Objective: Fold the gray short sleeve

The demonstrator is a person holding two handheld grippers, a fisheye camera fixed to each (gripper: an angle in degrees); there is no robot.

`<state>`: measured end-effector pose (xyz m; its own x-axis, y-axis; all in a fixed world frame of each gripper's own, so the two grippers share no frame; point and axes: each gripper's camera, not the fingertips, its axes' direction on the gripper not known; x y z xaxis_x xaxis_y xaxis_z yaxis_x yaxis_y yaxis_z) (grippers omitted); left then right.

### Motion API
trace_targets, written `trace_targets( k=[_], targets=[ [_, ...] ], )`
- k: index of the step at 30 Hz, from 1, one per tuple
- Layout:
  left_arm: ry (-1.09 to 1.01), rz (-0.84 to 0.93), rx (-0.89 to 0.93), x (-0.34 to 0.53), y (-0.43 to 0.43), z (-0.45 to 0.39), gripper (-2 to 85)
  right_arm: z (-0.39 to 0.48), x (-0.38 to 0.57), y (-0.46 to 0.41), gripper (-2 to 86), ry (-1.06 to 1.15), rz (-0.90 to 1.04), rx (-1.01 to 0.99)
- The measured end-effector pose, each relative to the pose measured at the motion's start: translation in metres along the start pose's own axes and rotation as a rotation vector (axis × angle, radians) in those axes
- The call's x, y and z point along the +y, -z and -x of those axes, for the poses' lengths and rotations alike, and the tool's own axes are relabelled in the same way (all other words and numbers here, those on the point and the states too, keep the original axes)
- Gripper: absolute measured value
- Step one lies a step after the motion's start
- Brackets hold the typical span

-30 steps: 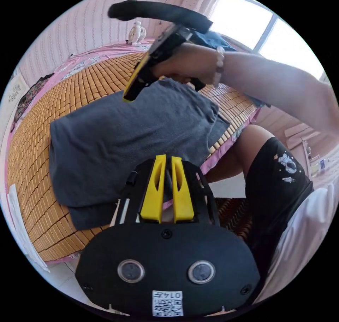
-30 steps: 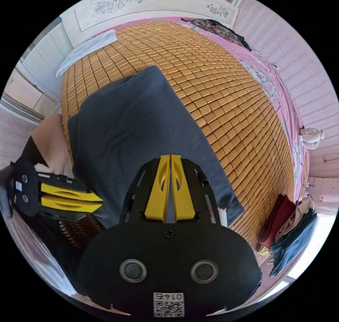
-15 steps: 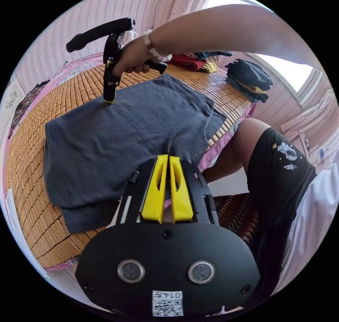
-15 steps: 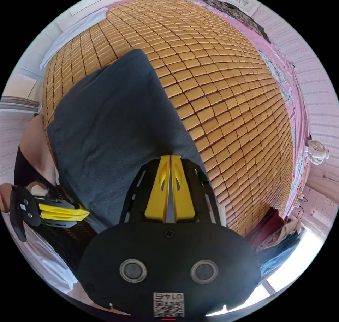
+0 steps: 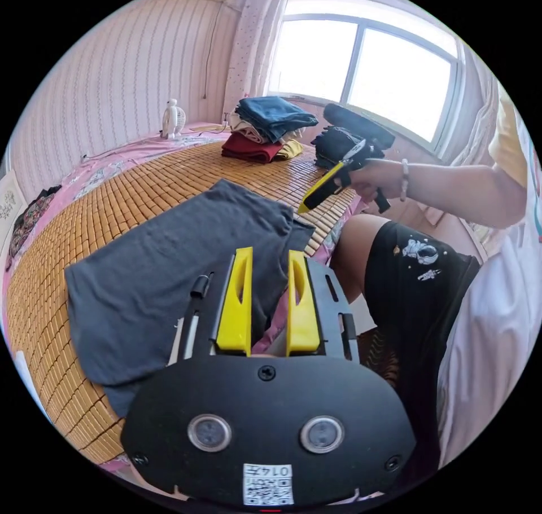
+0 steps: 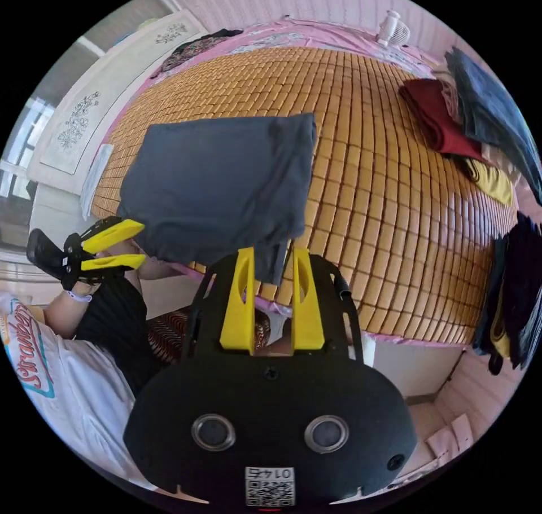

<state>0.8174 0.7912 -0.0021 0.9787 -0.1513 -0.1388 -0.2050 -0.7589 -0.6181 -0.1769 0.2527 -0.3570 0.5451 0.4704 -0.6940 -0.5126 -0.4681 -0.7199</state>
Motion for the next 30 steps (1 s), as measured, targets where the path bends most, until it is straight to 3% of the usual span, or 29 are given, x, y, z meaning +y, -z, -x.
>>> trace_targets(
  k=[10, 21, 30],
  targets=[
    [-0.123, 0.113, 0.066, -0.069, -0.07, -0.044, 15.3, -0.058, 0.063, -0.045, 0.2, -0.03, -0.028, -0.119],
    [-0.239, 0.251, 0.034, -0.13, -0.151, -0.074, 12.9, -0.144, 0.116, -0.045, 0.0, -0.096, -0.256, -0.504],
    [-0.262, 0.265, -0.009, -0.127, -0.161, -0.08, 4.7, -0.199, 0.142, -0.068, 7.7, -0.258, -0.34, -0.335]
  ],
)
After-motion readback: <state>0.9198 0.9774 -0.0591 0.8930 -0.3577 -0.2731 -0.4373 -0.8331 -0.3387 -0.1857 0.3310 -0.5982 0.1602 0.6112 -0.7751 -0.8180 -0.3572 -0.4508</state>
